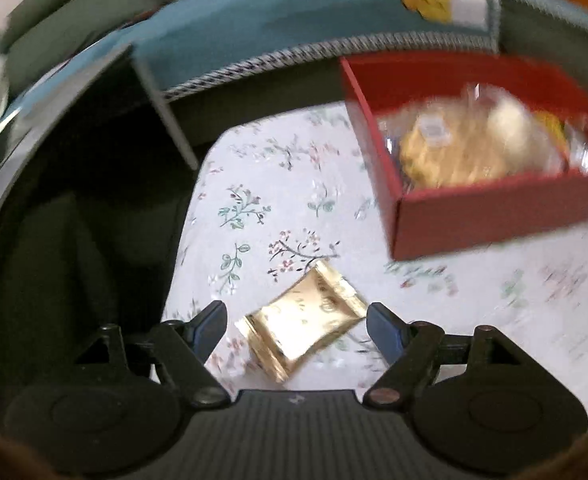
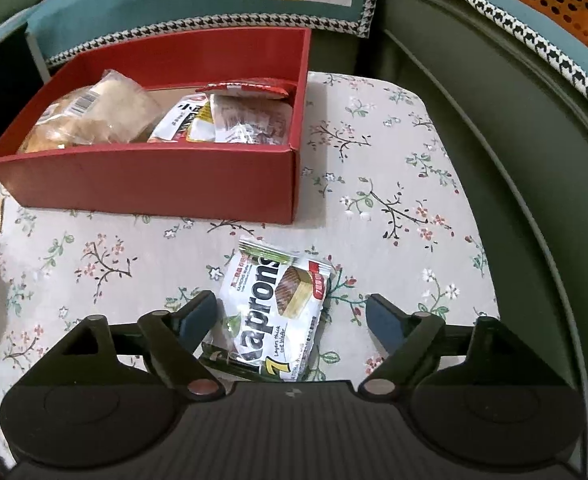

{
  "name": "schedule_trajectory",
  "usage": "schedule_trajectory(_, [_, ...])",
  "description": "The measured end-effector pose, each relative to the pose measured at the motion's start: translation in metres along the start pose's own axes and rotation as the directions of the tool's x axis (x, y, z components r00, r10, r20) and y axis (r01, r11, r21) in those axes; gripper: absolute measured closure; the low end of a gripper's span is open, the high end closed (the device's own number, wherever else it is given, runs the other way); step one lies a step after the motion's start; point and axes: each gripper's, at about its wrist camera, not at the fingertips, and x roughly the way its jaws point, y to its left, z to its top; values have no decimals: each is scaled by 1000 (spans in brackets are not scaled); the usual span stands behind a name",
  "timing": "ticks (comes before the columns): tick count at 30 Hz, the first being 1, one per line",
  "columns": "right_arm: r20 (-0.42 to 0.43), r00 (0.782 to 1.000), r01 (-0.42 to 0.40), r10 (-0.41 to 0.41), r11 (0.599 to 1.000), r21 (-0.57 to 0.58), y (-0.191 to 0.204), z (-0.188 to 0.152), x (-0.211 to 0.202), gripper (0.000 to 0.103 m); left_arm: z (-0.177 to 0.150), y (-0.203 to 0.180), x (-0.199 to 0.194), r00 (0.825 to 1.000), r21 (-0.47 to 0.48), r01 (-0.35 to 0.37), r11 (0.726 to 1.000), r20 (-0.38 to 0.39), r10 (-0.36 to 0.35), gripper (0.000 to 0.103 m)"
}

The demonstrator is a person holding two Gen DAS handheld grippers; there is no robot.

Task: Organize snacks
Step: 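Move the left gripper to the gold sachet while the right moves to the Kaprons pack, then grasp the gold sachet with the left gripper while the right grasps the Kaprons wafer pack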

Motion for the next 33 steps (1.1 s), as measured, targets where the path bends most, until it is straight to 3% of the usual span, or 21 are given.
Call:
schedule_trajectory(4, [-7, 1000, -10, 10, 1000, 2, 3, 3, 4, 17, 4, -3, 16, 998, 117, 62, 991, -11, -61, 22])
schedule_trajectory(6, [-11, 1000, -14, 14, 1000, -6, 6, 3, 4, 17, 3, -5, 23, 996, 172, 87, 981, -21, -84, 14])
schedule_trajectory(11, [-23, 999, -25, 25, 1000, -16, 11, 1, 6, 17, 2, 3, 28, 991, 109, 134, 985, -43, -130, 12])
schedule_trajectory(14, [-13, 1000, -29, 29, 999, -21, 11, 3, 2, 17, -9, 0, 20, 973, 39, 222, 974, -81, -218, 17])
schedule_trajectory(16, [4, 1000, -29, 29, 999, -22, 8, 3, -4, 17, -17, -14, 9, 971, 67, 231, 971, -77, -226, 24])
schedule_trajectory(19, [20, 999, -28, 28, 1000, -3, -1, 3, -13, 17, -22, -27, -10, 946, 71, 321, 945, -80, -315, 27])
schedule_trajectory(22, [26, 999, -27, 26, 999, 18, -9, 3, -16, 17, -15, -28, -25, 962, 82, 274, 958, -34, -272, 25])
schedule_trajectory(26, [15, 1000, -20, 19, 1000, 24, -13, 3, -9, 17, -4, -15, -13, 992, -41, 117, 992, -47, -119, 25])
schedule_trajectory(29, [11, 1000, -18, 18, 1000, 21, -11, 5, -5, 17, 3, -12, 9, 997, -53, 41, 998, -68, -44, 25])
schedule_trajectory(32, [6, 1000, -18, 18, 1000, 10, -8, 5, -3, 17, 4, -9, 26, 995, -91, 32, 995, -91, -41, 18])
schedule_trajectory(33, [4, 1000, -18, 18, 1000, 6, -8, 4, -3, 17, 6, -4, 27, 993, -114, 44, 992, -101, -56, 20])
